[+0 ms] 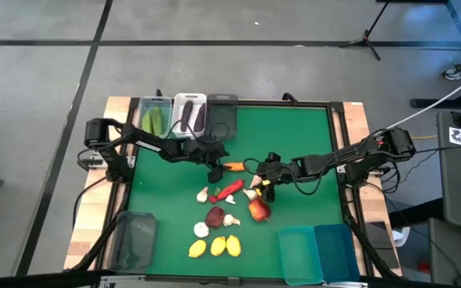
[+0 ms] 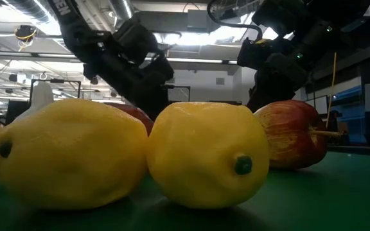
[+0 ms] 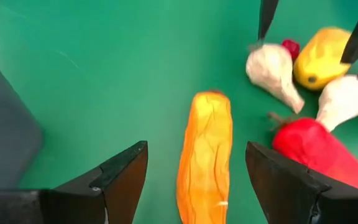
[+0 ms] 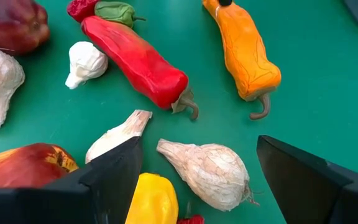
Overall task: Sort produce into baskets
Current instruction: Put the orange chili pepper into the top black bin
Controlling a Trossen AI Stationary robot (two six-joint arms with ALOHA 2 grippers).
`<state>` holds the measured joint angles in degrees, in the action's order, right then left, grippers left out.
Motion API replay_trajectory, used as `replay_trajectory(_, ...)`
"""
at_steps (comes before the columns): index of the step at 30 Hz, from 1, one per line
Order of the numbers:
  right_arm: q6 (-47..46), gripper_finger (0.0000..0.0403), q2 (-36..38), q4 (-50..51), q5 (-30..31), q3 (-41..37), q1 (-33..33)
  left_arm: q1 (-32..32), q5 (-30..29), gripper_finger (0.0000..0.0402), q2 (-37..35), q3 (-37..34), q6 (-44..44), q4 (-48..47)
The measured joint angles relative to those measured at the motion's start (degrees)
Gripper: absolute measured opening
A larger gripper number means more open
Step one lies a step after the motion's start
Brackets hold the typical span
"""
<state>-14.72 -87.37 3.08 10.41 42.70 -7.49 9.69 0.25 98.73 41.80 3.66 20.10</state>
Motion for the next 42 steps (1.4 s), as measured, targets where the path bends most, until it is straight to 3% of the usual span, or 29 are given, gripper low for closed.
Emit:
replay_trajectory(13,0.00,0.0317,0.00,0.07,0.00,0.00,-0.01,-0.07,1.26,0.0259,5.72,-0.02,0.23,-0.20)
replay_trajectory(26,0.00,0.0317,0.00,0.16,0.00,0.00,-0.02,-0.33,1.31,0.0135,4.95,0.33,7.83,-0.06)
replay_trajectory(32,0.00,0.0317,0.00,0.40,0.02,0.00,0.00,-0.33,1.06,0.0106,2.32,0.33,13.41,0.27)
replay_trajectory(36,0.00,0.0317,0.00,0.45,0.00,0.00,0.00,-0.31,-3.85,0.0108,-0.70,0.35,18.79,0.33)
replay_trajectory(42,0.00,0.0317,0.00,0.49,0.02,0.00,-0.02,-0.17,-17.45,0.0112,-5.93,0.46,26.07,1.01)
